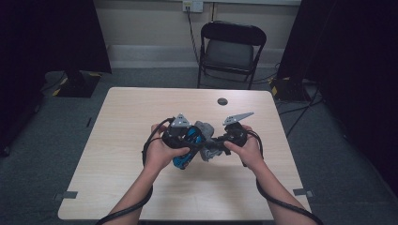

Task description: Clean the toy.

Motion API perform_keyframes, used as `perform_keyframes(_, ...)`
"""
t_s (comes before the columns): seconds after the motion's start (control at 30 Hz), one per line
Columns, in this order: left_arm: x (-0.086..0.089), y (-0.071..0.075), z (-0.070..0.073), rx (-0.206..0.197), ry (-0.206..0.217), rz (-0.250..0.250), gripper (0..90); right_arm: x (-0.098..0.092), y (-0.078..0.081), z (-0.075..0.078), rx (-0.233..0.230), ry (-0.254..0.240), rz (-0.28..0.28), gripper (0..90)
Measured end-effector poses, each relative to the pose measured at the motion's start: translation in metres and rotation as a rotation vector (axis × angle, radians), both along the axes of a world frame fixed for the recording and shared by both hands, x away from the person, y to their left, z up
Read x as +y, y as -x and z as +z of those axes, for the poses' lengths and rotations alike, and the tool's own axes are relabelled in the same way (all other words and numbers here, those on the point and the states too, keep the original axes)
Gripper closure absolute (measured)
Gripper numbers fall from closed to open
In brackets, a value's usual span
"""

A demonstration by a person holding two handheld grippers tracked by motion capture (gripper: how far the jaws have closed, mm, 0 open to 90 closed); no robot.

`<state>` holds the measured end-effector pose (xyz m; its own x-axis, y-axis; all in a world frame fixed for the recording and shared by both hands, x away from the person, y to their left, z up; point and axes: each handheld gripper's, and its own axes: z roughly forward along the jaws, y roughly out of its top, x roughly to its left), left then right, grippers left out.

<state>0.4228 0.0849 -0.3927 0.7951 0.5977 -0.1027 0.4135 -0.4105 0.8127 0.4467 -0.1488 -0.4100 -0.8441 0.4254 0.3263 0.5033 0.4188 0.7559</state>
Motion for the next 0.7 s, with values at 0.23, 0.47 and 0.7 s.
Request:
perform_keyframes(0.23, -0.002, -0.004, 0.005, -0.004, 0.013, 0.006, 25.3, 0.004, 0.001, -0.002, 0.003, 0.008, 0.011, 75.5)
perform_keyframes(0.47, -0.003, -0.008, 0.009, 0.0, 0.019, 0.013, 25.3, 0.009, 0.003, -0.006, 0.005, 0.001, 0.015, 75.5)
perform_keyframes(0.7, -0.006, -0.011, 0.01, 0.001, 0.022, 0.017, 25.3, 0.011, 0.005, -0.011, 0.014, -0.002, 0.021, 75.5)
